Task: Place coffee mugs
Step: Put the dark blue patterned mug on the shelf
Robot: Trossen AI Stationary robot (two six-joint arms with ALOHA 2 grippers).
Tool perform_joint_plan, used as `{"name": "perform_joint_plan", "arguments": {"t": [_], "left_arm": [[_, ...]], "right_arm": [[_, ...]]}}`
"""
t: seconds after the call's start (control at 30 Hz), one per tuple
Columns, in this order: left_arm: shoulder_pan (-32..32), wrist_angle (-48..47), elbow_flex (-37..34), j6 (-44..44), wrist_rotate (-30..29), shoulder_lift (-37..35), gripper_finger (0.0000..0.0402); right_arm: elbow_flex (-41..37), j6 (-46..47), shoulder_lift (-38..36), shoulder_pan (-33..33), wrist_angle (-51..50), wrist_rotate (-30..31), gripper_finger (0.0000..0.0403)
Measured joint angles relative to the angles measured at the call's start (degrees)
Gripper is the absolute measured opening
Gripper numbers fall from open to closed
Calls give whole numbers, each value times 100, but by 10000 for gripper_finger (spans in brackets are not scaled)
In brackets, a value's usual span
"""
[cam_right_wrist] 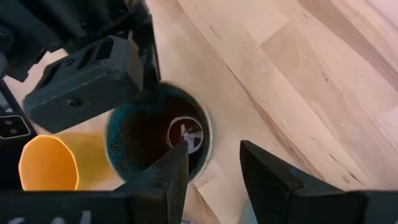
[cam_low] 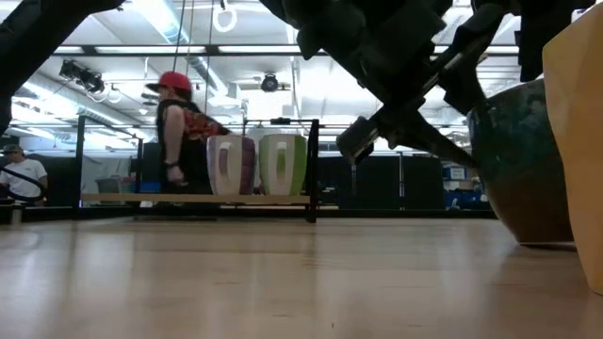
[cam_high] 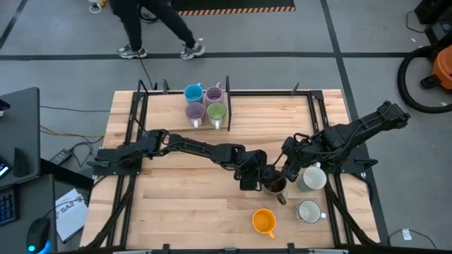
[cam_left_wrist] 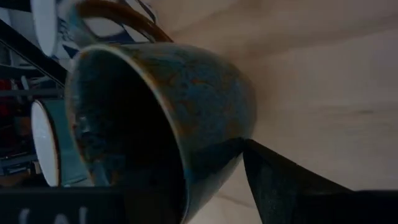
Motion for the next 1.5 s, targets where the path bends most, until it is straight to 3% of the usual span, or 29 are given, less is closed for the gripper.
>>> {"name": "perform_joint_plan", "arguments": {"t": [0.4,0.77,0.87,1.23,1.37,1.5], "left_arm": [[-103,-359,-22,175,-485,26,44],[-225,-866,-20,-782,-1067,-138,43],[-208,-1167,-21,-1253,-1318,-295,43],[-168,-2632,1,-3423,-2263,-1062,43],[-177,-3429,0,-4740,-2236,-1281,43],[-272,-4453,-7,-6077,-1972,-1584,43]], "right_arm": [[0,-43,0,1,4,8,151],[0,-353,2,1,0,15,151],[0,-592,2,2,-36,177,151],[-15,-1771,-37,-273,-82,1698,151],[-15,-2048,-75,-370,-63,2512,151],[-15,-2258,-100,-450,-57,2762,151]]}}
